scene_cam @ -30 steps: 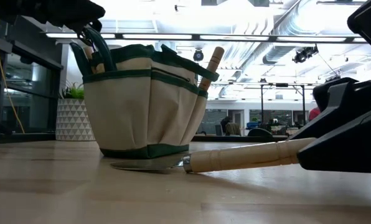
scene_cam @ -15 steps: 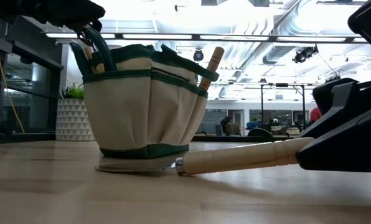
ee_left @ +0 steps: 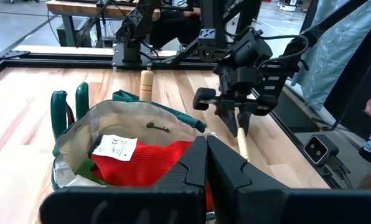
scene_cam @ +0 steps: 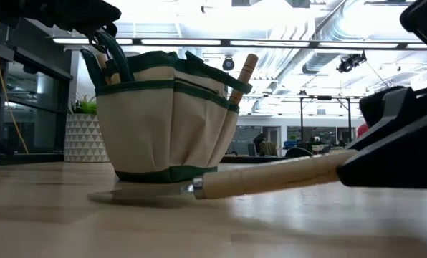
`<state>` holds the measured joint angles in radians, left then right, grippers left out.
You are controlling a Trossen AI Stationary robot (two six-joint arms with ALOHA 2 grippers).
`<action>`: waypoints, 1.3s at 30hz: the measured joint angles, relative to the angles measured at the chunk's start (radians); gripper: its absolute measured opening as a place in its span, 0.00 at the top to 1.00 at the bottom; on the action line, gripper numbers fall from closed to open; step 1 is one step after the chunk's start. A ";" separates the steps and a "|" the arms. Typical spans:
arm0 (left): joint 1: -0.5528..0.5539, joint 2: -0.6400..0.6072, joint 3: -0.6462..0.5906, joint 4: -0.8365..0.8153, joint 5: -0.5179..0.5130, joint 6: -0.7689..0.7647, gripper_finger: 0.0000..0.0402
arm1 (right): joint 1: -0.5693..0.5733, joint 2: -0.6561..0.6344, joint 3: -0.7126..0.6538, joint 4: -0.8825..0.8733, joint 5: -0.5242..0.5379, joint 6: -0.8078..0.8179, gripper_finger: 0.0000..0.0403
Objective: Pick & Place Garden tools in Gardening bag
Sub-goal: Put the trowel into the gardening bag
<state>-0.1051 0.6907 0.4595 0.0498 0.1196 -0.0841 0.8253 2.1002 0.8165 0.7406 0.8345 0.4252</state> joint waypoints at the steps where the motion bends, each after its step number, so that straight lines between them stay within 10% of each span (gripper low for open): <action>1: 0.000 0.000 0.000 0.000 0.000 0.000 1.00 | 0.000 0.000 0.005 0.000 0.000 0.000 0.83; 15: 0.000 0.000 0.000 0.000 0.000 0.000 1.00 | -0.001 -0.095 0.050 -0.096 -0.005 0.034 0.86; 27: 0.000 0.000 0.000 0.000 0.000 0.000 1.00 | -0.054 -0.485 0.160 -0.905 -0.155 0.346 0.86; 39: 0.000 0.000 0.000 0.000 0.000 0.000 1.00 | -0.084 -0.611 0.404 -1.516 -0.409 0.569 0.87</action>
<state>-0.1051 0.6907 0.4591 0.0498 0.1199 -0.0839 0.7410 1.4892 1.2205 -0.7757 0.4257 0.9939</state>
